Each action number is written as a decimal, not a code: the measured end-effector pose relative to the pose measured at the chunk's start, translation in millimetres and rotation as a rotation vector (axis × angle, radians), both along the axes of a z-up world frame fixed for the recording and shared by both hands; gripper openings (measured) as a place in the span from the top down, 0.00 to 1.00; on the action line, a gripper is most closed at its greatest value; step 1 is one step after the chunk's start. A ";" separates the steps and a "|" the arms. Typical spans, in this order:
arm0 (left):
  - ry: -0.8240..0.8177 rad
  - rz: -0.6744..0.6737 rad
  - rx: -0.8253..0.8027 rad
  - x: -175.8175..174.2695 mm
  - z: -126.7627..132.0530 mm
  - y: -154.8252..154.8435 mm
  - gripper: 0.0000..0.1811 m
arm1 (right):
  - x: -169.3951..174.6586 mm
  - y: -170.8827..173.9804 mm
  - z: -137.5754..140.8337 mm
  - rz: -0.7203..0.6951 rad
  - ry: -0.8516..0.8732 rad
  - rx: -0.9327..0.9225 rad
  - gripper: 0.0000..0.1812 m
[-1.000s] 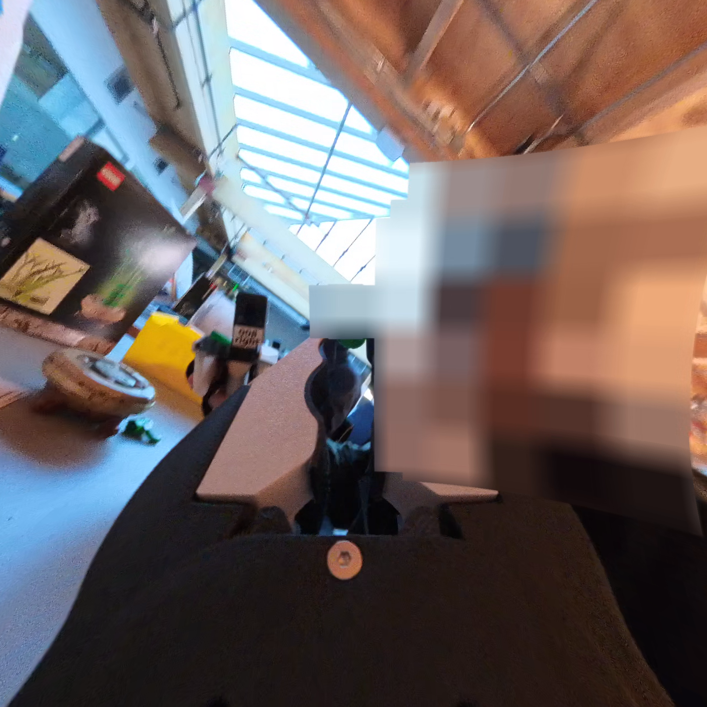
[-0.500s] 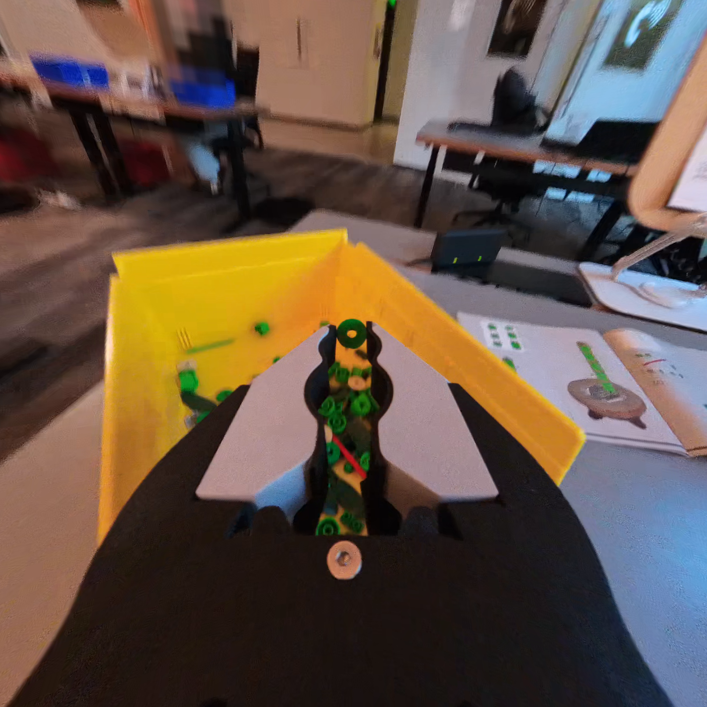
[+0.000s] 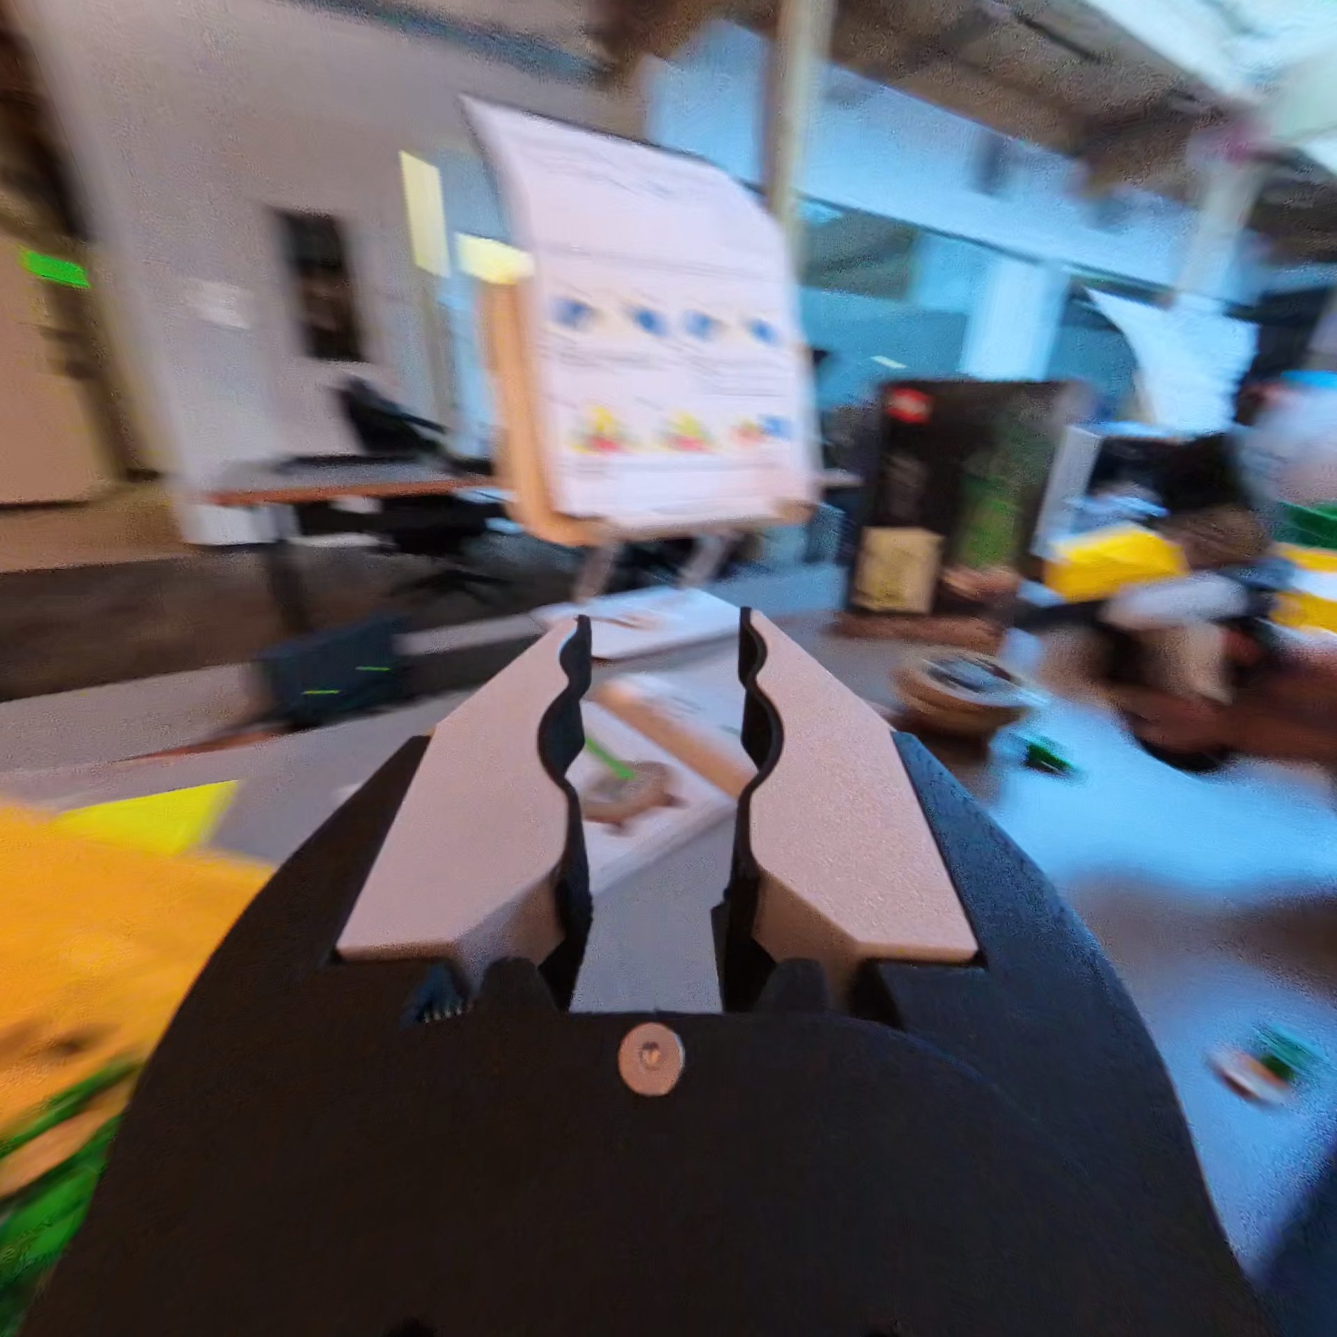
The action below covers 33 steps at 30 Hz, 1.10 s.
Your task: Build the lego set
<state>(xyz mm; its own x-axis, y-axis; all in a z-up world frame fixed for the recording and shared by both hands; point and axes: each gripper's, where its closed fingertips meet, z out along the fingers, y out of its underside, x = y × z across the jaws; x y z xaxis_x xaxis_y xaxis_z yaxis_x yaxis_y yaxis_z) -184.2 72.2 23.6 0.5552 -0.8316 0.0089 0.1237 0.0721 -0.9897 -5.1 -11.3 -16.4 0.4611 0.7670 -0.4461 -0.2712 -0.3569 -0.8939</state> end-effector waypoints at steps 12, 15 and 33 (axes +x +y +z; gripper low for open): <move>0.752 -0.545 -0.201 132.1 -167.1 -97.9 0.80 | 3.3 0.8 2.2 -0.007 0.008 0.003 0.74; 0.854 -0.530 -0.133 134.2 -182.0 -99.3 0.82 | 2.0 0.2 2.3 -0.004 0.005 0.005 0.74; 0.877 -0.547 -0.075 136.6 -182.5 -105.5 0.88 | 1.4 0.2 0.0 -0.003 -0.007 0.001 0.74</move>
